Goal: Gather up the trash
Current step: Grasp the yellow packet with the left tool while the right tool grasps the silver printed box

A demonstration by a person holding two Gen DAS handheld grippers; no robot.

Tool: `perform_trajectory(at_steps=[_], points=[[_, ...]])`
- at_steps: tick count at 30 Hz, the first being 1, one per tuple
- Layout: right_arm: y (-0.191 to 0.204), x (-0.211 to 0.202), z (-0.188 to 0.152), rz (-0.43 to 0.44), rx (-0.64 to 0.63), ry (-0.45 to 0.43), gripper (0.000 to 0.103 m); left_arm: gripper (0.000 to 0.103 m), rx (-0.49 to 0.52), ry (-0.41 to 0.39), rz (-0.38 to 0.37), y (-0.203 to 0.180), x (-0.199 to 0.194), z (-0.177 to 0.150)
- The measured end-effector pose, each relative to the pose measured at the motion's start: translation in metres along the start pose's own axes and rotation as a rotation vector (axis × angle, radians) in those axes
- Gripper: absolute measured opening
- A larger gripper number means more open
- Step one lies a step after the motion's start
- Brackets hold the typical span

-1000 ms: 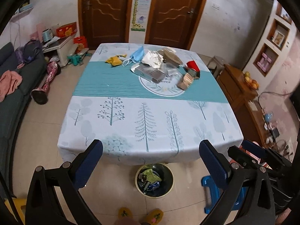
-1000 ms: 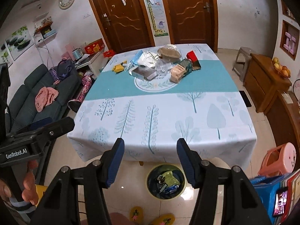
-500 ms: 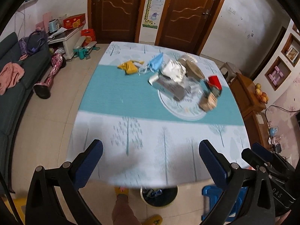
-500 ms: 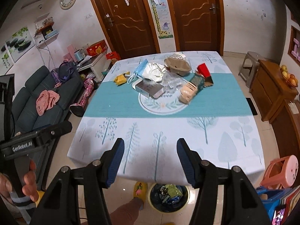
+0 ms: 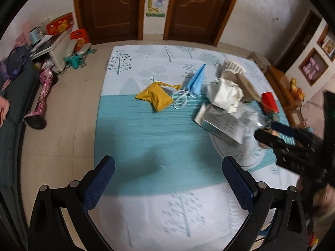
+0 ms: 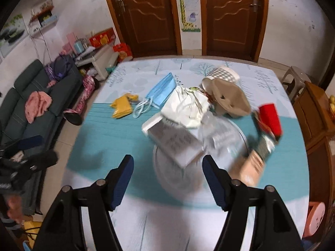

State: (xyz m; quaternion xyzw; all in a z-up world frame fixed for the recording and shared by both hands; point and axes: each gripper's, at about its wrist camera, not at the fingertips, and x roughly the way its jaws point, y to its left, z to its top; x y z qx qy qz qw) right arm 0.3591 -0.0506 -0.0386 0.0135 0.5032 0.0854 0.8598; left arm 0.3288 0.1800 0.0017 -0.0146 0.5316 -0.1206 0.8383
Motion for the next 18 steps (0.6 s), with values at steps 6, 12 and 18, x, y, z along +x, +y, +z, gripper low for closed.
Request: perform_trajectory(at_steps=[6,12,18], points=[[0.001,0.066,0.026,-0.014,-0.075,0.085,0.077,0.101,0.052,0.060,-0.015,0.023,0.045,0.038],[0.001,0.107,0.030,-0.003,-0.139,0.170,0.078,0.101,0.108,0.110,-0.056,0.033,0.081,0.064],[0.011,0.119,0.026,0.016,-0.210,0.216,0.083,0.101,0.174,0.155,-0.067,0.033,0.112,0.085]])
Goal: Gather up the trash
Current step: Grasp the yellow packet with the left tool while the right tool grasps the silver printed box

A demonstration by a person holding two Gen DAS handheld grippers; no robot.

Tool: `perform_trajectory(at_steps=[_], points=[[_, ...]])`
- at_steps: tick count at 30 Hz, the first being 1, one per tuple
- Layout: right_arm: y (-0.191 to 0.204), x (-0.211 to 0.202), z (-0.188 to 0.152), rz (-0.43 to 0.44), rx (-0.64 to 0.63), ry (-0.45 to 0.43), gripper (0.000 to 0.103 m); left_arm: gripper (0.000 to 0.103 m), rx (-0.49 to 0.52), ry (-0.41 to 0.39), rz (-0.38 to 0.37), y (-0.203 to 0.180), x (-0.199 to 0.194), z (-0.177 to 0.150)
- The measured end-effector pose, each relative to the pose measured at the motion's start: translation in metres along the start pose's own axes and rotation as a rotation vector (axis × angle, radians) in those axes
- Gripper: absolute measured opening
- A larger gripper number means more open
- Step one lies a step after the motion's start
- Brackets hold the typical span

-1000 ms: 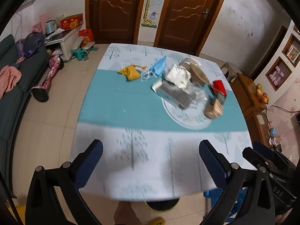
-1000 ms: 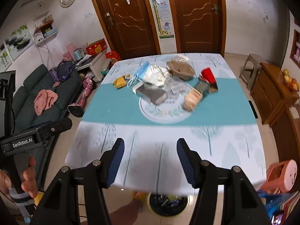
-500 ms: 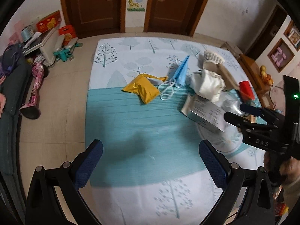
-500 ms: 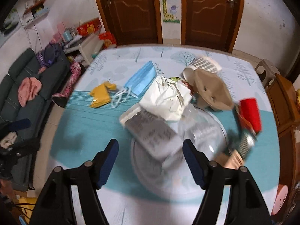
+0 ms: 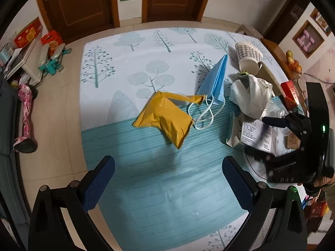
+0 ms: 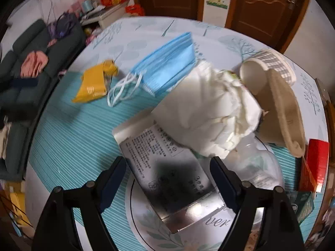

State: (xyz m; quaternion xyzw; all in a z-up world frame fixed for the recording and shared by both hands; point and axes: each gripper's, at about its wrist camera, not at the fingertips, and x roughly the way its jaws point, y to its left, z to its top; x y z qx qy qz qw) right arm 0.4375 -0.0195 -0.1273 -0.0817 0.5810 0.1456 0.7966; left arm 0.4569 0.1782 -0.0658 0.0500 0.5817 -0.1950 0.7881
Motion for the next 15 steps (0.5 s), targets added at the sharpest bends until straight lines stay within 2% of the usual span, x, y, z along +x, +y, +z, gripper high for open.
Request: perform_trajectory(at_steps=[4,6,11,15], points=[[0.008,0.009,-0.003,-0.027,-0.044,0.047,0.082,0.101,0.041,0.021,0.009,0.000,0.015,0.016],[0.007,0.009,-0.003,-0.027,-0.027,0.045,0.078,0.101,0.067,0.035,0.017,0.000,0.024,0.024],[-0.002,0.003,-0.004,0.028,0.075,0.029,0.069,0.101,0.130,0.075,0.040,0.000,0.045,0.042],[-0.007,-0.002,-0.012,0.064,0.147,0.022,0.068,0.101,0.181,0.113,0.049,0.000,0.061,0.051]])
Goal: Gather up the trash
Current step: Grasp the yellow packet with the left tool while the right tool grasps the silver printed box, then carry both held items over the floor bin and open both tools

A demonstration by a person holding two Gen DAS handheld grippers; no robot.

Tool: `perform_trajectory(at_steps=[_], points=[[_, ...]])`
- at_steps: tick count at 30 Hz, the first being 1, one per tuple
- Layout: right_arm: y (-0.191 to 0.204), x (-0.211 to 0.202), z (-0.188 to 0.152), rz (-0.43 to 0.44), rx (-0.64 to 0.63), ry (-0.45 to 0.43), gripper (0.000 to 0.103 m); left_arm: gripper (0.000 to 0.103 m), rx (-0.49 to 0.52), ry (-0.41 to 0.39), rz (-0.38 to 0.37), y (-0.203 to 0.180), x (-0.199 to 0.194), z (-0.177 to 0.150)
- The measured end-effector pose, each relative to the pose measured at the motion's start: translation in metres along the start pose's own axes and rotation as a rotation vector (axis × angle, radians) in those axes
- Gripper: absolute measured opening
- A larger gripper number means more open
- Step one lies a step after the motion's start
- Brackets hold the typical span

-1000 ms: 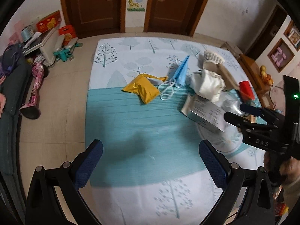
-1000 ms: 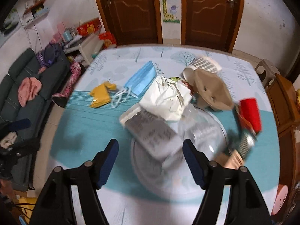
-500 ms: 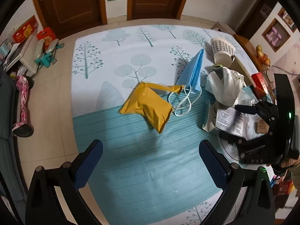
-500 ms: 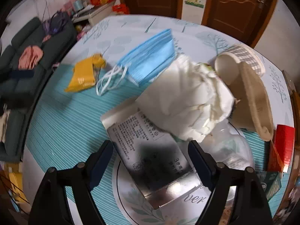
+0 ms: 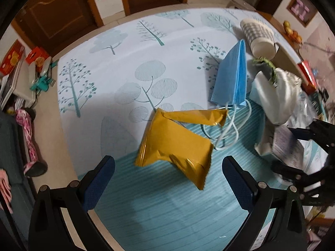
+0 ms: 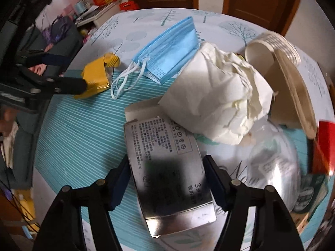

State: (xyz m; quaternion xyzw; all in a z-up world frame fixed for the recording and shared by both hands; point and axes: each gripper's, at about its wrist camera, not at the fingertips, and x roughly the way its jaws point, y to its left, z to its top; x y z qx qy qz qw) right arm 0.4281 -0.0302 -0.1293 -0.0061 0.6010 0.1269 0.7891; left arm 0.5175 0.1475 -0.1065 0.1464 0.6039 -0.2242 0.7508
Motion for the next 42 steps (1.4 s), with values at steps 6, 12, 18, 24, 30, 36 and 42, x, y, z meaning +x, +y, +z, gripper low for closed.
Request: perform_trajectory(at_steps=[6,12,18,24,30,36,42], points=[[0.004,-0.006,-0.013,0.037,0.059,-0.005,0.067,0.079,0.058,0.058,-0.019,-0.002,0.019,0.011],[0.001,-0.017,-0.029,0.078,0.123,-0.024,0.067,0.049,0.091,0.062,-0.033,-0.006,0.023,0.011],[-0.003,-0.029,-0.046,0.100,0.172,-0.049,0.066,0.018,0.083,0.062,-0.041,-0.016,0.019,-0.002],[-0.015,-0.051,-0.070,0.138,0.241,-0.090,0.066,0.018,0.007,0.031,-0.081,-0.028,-0.002,-0.031],[-0.019,-0.073,-0.101,0.160,0.282,-0.122,0.066,0.017,-0.037,0.006,-0.134,-0.072,-0.035,-0.075],[-0.024,-0.107,-0.140,0.177,0.283,-0.165,0.066,0.017,-0.057,-0.022,-0.184,-0.155,-0.070,-0.124],[-0.036,-0.151,-0.206,0.182,0.252,-0.199,0.066,0.017,-0.057,-0.045,-0.209,-0.246,-0.091,-0.174]])
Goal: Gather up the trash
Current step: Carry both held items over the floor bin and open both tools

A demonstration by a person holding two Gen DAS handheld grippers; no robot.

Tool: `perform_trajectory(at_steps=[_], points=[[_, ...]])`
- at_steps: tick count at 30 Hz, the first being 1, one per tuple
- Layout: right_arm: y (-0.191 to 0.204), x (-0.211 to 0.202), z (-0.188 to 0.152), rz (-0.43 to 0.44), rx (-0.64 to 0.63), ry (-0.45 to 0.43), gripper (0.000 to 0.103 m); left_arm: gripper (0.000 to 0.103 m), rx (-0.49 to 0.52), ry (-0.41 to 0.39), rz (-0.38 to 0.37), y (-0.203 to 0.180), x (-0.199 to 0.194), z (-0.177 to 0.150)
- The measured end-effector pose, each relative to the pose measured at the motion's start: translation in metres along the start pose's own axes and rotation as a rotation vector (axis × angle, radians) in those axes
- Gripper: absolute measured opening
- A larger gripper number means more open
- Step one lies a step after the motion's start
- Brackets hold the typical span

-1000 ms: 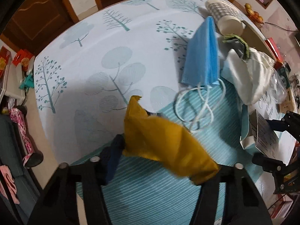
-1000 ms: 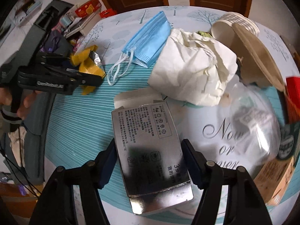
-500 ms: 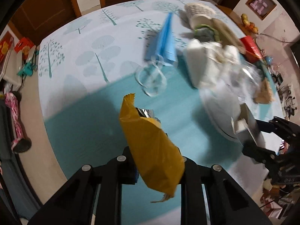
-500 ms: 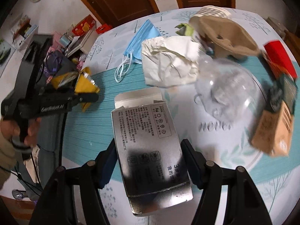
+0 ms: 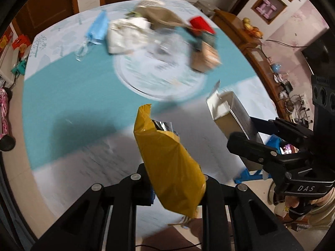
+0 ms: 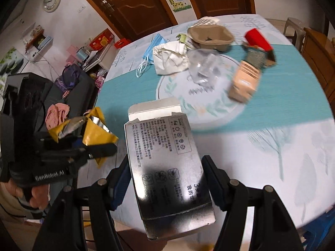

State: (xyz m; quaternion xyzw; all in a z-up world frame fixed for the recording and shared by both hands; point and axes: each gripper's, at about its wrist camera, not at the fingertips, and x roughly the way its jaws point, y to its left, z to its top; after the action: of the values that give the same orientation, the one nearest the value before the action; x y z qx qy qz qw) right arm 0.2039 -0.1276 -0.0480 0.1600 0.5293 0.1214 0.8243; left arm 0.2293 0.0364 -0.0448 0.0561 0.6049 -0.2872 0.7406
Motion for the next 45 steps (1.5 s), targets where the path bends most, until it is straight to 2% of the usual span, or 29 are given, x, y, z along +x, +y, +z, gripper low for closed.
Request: perform_trajectory(at_steps=[7,13,21,29,45], points=[[-0.040,-0.061,-0.077,0.009,0.008,-0.016,0.066,0.017,-0.009,-0.004,-0.004,-0.095,0.003,-0.069],[-0.077,-0.099,-0.142,0.001,0.032,0.002,0.066,0.017,-0.023,0.028,0.015,-0.153,0.015,-0.116],[-0.110,-0.104,-0.193,0.022,0.147,0.035,0.066,0.017,0.024,0.077,0.065,-0.199,0.025,-0.161],[-0.120,-0.068,-0.230,0.005,0.254,0.088,0.066,0.017,-0.016,0.144,0.087,-0.186,0.076,-0.187],[-0.169,0.093,-0.303,-0.148,0.414,0.156,0.066,0.018,-0.063,0.174,0.091,-0.126,0.253,-0.238]])
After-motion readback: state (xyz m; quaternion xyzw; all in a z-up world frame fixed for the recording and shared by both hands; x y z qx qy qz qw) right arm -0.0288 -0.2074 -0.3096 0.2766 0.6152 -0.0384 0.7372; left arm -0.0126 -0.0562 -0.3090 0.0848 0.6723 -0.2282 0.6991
